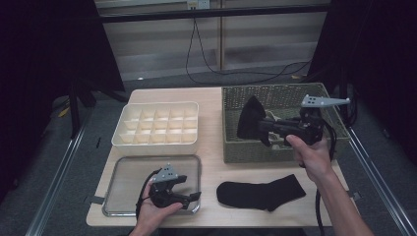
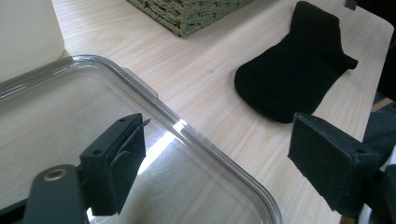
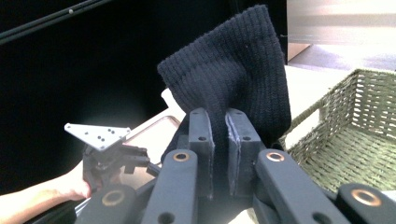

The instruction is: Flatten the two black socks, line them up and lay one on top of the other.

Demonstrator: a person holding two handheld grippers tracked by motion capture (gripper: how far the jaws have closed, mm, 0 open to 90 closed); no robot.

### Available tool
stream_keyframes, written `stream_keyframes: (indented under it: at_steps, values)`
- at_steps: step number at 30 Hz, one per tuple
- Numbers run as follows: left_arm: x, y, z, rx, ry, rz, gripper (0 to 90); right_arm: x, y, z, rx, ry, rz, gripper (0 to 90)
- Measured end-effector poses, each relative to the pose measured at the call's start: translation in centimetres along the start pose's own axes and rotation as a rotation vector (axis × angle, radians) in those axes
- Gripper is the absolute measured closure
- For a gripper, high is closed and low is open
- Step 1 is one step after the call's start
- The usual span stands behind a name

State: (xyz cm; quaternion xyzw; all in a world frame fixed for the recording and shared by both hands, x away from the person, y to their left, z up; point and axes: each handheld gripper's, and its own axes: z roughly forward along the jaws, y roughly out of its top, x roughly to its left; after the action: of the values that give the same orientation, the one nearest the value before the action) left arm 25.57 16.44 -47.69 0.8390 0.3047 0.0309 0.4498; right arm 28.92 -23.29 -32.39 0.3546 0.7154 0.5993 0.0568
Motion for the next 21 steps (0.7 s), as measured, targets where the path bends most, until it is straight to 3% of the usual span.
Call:
stream_keyframes:
  at_steps: [5,10,12,21]
  values:
    - [0.2,-0.2,-0.3,-0.007,0.010,-0.019,18.9,0.7,-0.7,-0.4,0.014,-0.001,0.000,82.1]
    - [0.2,-0.2,-0.4,-0.008,0.013,-0.026,19.4,1.0,-2.3,-0.6,0.042,0.001,0.031,82.1]
    - [0.1,-0.2,-0.3,-0.006,-0.010,-0.018,22.1,1.4,-3.4,-0.8,0.046,0.009,0.042,82.1]
    - [-0.3,-0.1,0.1,0.008,-0.021,-0.006,24.6,2.2,-6.0,-0.3,0.102,0.018,0.048,82.0]
